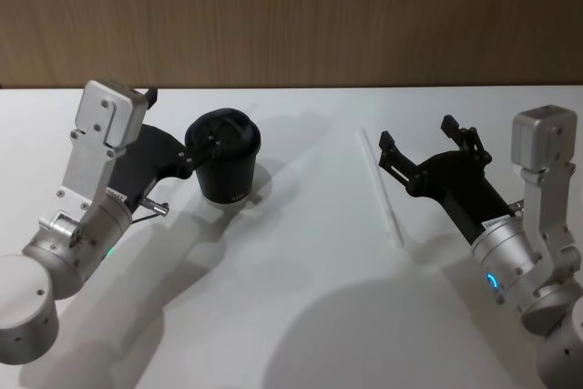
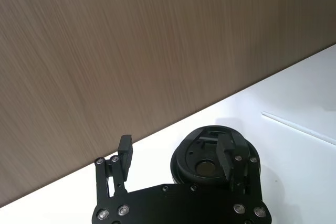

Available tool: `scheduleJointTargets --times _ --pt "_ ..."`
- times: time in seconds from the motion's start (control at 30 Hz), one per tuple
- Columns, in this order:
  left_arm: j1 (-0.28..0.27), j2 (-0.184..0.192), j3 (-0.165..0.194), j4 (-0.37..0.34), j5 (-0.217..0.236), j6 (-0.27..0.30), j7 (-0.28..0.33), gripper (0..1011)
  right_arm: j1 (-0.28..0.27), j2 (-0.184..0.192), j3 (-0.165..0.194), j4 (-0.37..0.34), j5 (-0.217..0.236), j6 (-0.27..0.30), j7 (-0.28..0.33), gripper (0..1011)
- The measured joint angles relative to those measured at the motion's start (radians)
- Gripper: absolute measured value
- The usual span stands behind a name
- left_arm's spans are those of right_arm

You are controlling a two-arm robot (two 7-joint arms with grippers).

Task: Pick up the straw with one hand, pass it to the other hand, and insert it into the cup.

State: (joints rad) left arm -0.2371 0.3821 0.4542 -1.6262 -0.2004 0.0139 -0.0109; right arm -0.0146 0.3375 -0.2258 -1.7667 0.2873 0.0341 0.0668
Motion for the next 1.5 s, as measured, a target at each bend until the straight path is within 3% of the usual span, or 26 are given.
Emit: scheduleJointTargets --times 0.8,1.5 --pt "0.0 0.0 0.0 0.0 0.0 0.0 0.0 1003 0.004 -0.001 0.002 0.001 -0.001 0.021 0.0 1001" --pt "0.0 0.0 0.0 0.0 0.0 0.0 0.0 1003 0.031 -0.046 0.012 -0.002 -0.011 0.286 -0.097 1001"
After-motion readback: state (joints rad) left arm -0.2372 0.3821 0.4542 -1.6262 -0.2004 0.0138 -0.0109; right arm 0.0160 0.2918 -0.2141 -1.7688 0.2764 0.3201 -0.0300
